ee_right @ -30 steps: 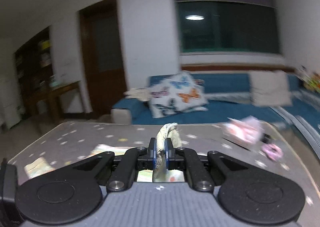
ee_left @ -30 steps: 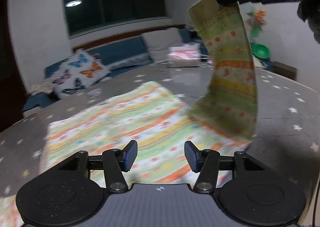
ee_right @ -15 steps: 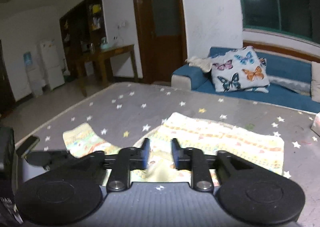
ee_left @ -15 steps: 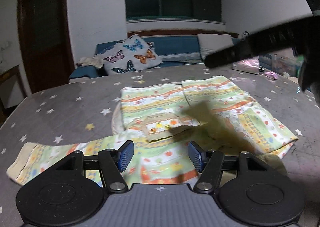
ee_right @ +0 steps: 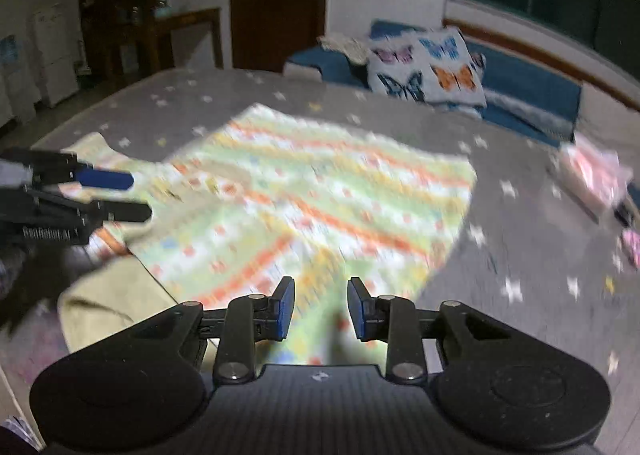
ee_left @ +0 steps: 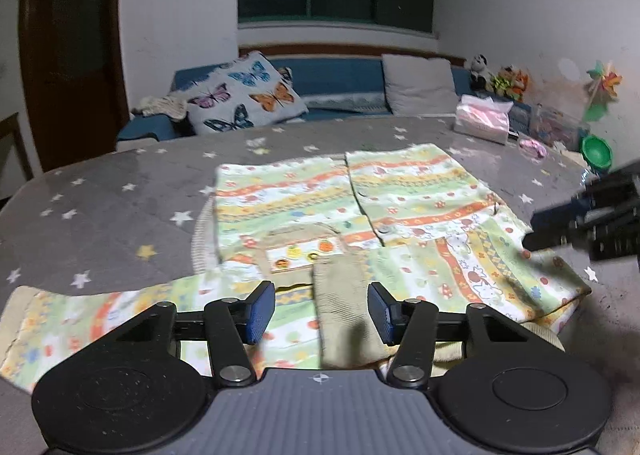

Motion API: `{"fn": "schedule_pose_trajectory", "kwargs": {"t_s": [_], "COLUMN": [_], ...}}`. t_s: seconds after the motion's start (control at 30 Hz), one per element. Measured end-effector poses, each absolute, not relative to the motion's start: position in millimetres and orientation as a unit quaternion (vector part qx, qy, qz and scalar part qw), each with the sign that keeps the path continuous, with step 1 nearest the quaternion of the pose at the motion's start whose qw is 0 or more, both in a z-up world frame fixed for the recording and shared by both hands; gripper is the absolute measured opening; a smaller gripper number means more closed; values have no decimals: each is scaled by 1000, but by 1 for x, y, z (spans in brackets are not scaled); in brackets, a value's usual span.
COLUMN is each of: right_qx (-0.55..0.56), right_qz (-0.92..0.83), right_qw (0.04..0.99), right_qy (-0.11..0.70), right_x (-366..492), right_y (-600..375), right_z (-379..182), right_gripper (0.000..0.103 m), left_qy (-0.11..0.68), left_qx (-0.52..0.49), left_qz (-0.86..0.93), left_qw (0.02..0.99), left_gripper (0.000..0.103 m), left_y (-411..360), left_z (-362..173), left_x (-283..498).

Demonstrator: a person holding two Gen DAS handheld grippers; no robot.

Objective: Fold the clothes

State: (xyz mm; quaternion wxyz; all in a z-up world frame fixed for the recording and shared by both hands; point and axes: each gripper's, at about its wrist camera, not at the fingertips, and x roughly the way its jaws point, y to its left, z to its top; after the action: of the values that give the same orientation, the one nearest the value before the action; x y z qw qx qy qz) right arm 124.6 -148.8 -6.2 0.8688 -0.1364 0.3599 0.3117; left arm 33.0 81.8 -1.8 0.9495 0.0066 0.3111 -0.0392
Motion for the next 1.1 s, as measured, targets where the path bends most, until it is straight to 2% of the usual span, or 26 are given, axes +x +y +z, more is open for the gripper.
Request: {"fn": "schedule_pose_trajectory", "kwargs": {"t_s": [0.17, 0.43, 0.77, 0.83, 0.97, 1.1], "right_qx": [-124, -114, -110, -112, -117, -123], "right_qz": [307, 303, 291, 295, 308, 330], "right_qw": [865, 877, 875, 875, 872, 863], "right_qy": [377, 356, 371, 368, 363, 362], "right_x": [125, 143, 168, 166, 160, 155], "right_y": [-164, -162, -155, -152, -141, -123], "right_z": [-27, -10, -26, -24, -21, -22], "right_gripper": [28, 28, 29, 30, 37, 41], "left_qy": [335, 327, 341, 331, 315, 320], "left_qx": [12, 32, 57, 50, 47, 61], "left_qz": [-42, -23, -1, -4, -19, -35], "left_qw": [941, 944, 938, 942, 948, 945], "left_gripper": [53, 49, 52, 51, 59, 62], "left_y": [77, 70, 75, 75, 70, 61], "left_z": [-12, -9, -21, -15, -6, -11], "left_x": [49, 53, 64, 60, 53, 49]}}
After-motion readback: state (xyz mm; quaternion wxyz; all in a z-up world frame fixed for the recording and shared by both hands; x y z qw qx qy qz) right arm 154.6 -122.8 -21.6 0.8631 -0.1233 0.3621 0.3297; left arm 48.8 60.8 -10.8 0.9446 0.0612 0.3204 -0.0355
